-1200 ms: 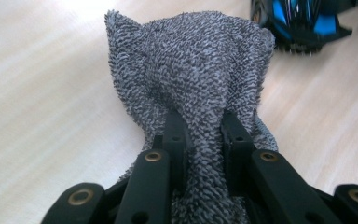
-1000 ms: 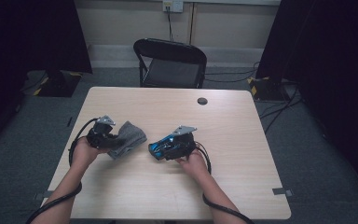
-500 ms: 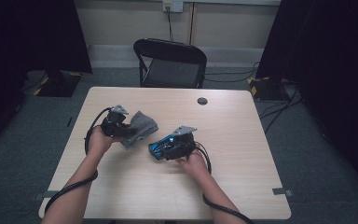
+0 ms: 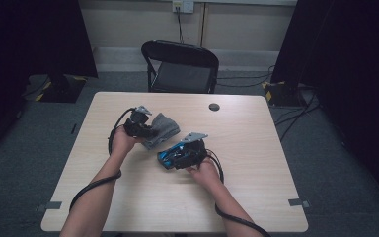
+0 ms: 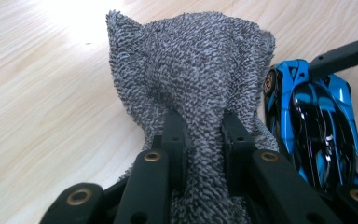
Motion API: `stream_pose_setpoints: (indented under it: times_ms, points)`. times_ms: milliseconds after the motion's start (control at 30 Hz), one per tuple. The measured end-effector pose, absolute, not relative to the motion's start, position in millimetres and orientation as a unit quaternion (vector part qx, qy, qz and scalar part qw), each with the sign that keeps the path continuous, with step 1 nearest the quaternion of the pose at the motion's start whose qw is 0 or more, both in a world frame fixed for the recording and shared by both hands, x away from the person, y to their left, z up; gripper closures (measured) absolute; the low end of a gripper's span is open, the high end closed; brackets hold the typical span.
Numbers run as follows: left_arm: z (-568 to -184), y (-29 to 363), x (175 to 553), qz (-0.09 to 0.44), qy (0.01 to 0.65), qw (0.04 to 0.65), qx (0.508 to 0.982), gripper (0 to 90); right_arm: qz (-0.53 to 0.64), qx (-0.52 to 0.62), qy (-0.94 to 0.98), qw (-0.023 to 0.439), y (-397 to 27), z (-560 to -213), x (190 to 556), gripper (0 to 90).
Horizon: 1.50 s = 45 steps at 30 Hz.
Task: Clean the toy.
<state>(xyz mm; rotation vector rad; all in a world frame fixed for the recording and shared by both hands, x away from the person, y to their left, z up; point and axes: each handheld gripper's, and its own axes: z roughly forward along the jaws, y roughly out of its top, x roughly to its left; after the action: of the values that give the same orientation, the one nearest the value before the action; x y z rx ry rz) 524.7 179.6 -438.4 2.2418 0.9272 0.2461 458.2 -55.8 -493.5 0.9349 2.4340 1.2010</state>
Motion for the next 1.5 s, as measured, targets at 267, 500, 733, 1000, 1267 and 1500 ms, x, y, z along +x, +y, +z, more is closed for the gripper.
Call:
stream_pose_setpoints:
  times_ms: [267, 500, 733, 1000, 1267, 1500]
  points:
    - [-446, 151, 537, 0.092, 0.341, 0.334, 0.874, 75.0, 0.414, 0.320, 0.841, 0.134, -56, -493, 459, 5.9]
    - [-455, 126, 541, 0.095, 0.331, 0.322, 0.882, 74.5, 0.416, 0.320, 0.841, 0.135, -56, -494, 459, 5.9]
    - [-467, 113, 545, 0.087, 0.336, 0.302, 0.888, 74.3, 0.414, 0.319, 0.842, 0.133, -56, -493, 459, 5.9]
    - [-474, 111, 545, 0.083, 0.325, 0.295, 0.895, 74.5, 0.413, 0.319, 0.842, 0.133, -56, -493, 459, 5.9]
    - [-474, 111, 543, 0.078, 0.310, 0.292, 0.902, 75.0, 0.414, 0.319, 0.842, 0.133, -56, -493, 459, 5.9]
    - [-472, 116, 539, 0.074, 0.299, 0.288, 0.907, 75.2, 0.414, 0.319, 0.842, 0.133, -56, -493, 459, 5.9]
